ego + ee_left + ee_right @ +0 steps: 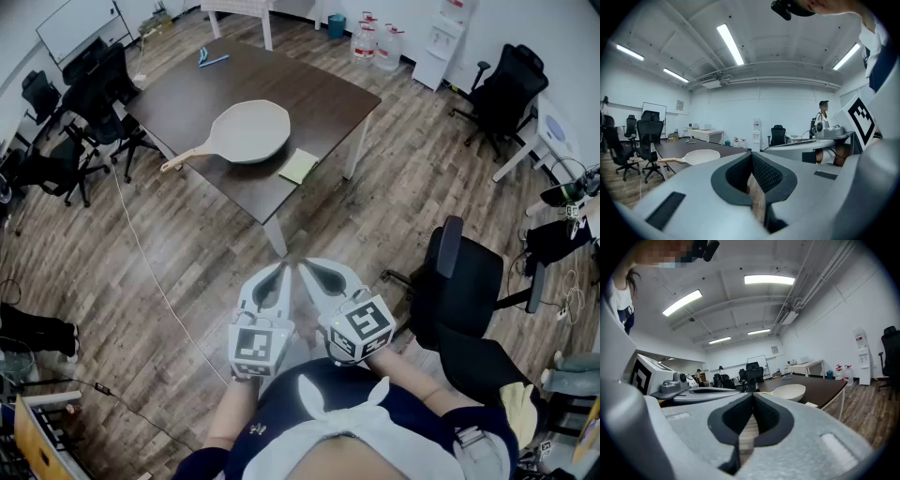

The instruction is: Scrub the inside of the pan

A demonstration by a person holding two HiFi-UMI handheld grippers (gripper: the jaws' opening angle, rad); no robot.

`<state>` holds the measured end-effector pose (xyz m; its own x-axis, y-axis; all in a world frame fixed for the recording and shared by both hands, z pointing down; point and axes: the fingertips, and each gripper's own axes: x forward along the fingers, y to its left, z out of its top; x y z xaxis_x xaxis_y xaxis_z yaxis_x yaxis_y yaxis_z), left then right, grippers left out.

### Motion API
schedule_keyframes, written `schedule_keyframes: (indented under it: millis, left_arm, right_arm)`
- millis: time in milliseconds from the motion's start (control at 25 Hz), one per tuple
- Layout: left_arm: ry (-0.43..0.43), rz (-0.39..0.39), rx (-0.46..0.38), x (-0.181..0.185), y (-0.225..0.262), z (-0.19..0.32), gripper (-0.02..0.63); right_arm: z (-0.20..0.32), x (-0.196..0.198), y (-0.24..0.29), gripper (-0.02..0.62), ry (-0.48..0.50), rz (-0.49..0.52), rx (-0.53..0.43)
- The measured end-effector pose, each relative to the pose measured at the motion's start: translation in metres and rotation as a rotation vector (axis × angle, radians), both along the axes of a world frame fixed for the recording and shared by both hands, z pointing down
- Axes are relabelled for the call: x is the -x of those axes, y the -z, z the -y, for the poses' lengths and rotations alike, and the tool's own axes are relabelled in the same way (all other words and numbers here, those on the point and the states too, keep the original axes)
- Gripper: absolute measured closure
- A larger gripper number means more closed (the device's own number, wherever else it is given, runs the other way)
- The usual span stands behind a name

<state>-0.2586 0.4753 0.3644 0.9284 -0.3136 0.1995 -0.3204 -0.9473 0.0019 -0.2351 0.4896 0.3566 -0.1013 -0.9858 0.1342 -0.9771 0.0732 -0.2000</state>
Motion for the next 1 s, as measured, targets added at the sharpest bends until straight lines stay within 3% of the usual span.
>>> schedule_keyframes:
  millis: [440,1000]
  left_arm:
    - [-0.028,0.009,0.042,-0.031,-0.005,-0.025,0.601]
    - [0.078,0.027,0.070,-0.049,-0.026,-0.021,0.601]
  right_arm:
    - [-0.019,-0.026,-0.006,0.597,0.018,-0.029,0.036]
    - [-0.022,-0.058,-0.022,0.597,0.114,-0.025,0.031]
